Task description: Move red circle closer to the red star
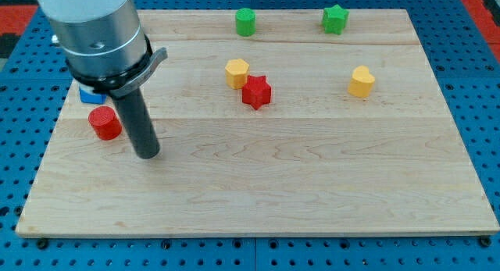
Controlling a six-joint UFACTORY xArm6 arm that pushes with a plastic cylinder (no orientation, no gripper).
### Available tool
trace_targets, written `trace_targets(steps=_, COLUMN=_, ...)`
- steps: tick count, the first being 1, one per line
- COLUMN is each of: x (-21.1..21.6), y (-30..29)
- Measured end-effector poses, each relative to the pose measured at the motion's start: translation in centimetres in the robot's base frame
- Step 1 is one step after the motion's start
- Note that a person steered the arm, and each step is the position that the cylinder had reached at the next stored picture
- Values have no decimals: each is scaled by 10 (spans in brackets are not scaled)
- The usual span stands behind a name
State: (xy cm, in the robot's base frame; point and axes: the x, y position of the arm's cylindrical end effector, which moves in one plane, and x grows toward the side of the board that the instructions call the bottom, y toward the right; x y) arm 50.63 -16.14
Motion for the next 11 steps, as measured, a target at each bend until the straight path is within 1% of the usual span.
trace_targets(steps=1, x=-2, y=-59)
trace_targets(steps=2, x=-30, y=-55)
trace_targets(steps=3, x=-55, y=-15)
trace_targets(steps=4, x=-29, y=-65)
trace_targets(steps=5, x=-43, y=-110)
trace_targets(steps=6, x=-74, y=-84)
trace_targets(steps=7, x=-74, y=11)
trace_targets(steps=8, x=-74, y=76)
trace_targets(steps=9, x=-62, y=44)
trace_targets(steps=10, x=-61, y=57)
trace_targets(steps=11, x=-59, y=5)
